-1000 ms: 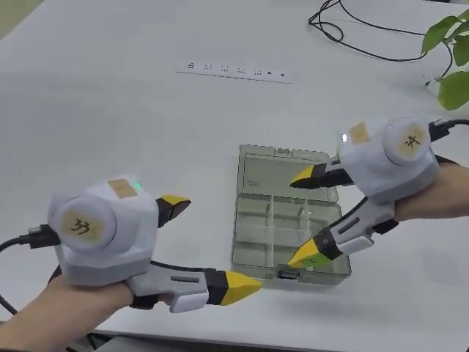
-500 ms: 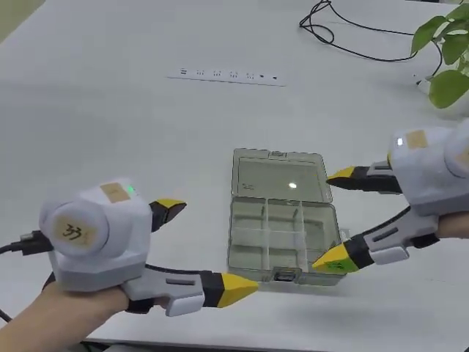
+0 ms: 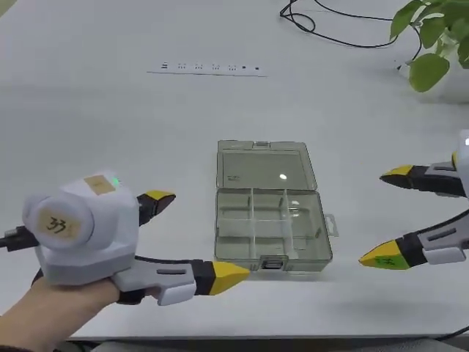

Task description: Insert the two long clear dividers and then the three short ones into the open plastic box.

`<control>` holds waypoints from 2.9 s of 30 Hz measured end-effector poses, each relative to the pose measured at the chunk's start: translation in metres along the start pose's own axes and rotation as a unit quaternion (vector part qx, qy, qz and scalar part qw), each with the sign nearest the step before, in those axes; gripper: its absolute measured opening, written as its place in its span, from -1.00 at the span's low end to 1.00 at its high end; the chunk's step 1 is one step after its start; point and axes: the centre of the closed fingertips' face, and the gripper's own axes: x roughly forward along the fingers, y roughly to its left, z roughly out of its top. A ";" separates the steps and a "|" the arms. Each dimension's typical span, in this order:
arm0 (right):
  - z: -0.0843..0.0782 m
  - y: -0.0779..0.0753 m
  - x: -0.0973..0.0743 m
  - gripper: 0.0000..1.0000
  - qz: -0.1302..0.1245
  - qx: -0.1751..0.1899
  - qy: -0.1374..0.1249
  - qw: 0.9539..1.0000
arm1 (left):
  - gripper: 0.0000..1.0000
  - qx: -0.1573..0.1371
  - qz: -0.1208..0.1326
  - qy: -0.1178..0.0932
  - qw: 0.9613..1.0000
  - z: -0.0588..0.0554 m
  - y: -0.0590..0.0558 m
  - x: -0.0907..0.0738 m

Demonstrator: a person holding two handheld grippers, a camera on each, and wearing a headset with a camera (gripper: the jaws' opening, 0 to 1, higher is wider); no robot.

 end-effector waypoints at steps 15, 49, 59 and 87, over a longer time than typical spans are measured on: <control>-0.042 -0.022 -0.029 0.83 -0.030 0.021 0.031 0.999 | 0.93 -0.001 0.002 0.004 1.000 -0.002 -0.003 0.000; -0.106 -0.050 -0.020 0.11 0.044 -0.134 0.210 0.968 | 0.93 -0.002 0.015 0.016 1.000 -0.007 0.006 -0.009; -0.120 -0.053 -0.014 -0.10 0.079 -0.165 0.246 0.952 | 0.92 -0.004 0.021 0.019 1.000 -0.009 0.009 -0.011; -0.123 -0.052 -0.006 -0.34 0.085 -0.215 0.278 0.932 | 0.92 -0.009 0.030 0.012 0.999 -0.007 0.009 -0.012</control>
